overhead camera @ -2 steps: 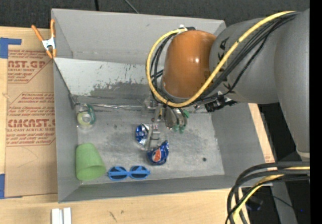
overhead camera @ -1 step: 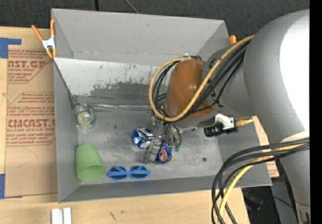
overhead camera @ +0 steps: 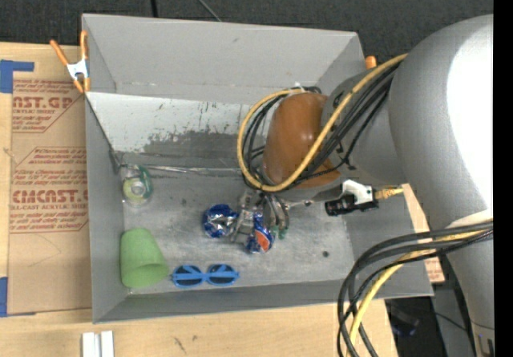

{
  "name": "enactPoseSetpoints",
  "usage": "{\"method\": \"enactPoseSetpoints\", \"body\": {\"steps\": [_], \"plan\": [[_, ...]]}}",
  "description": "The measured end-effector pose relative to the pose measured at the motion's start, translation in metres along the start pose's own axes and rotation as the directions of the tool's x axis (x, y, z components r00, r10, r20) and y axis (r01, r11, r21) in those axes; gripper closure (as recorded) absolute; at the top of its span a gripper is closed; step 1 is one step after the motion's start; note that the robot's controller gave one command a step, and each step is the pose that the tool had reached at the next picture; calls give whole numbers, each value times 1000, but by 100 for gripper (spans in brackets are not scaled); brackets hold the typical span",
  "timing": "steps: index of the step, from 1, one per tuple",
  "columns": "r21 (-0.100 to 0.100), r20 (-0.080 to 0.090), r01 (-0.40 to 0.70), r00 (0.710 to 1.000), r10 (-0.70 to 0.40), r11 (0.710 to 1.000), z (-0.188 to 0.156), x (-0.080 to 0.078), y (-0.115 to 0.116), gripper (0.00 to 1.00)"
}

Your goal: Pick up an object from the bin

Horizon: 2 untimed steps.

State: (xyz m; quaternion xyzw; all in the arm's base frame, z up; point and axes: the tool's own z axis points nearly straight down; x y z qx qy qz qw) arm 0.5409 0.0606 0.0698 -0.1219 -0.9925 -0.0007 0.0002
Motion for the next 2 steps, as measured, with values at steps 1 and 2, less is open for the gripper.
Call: {"method": "enactPoseSetpoints", "body": {"steps": [1,2], "plan": [[-4,10,3,1000,-3,1000,-118,-14,18,100],[2,8,367,930,-367,930,-202,-22,9,100]]}}
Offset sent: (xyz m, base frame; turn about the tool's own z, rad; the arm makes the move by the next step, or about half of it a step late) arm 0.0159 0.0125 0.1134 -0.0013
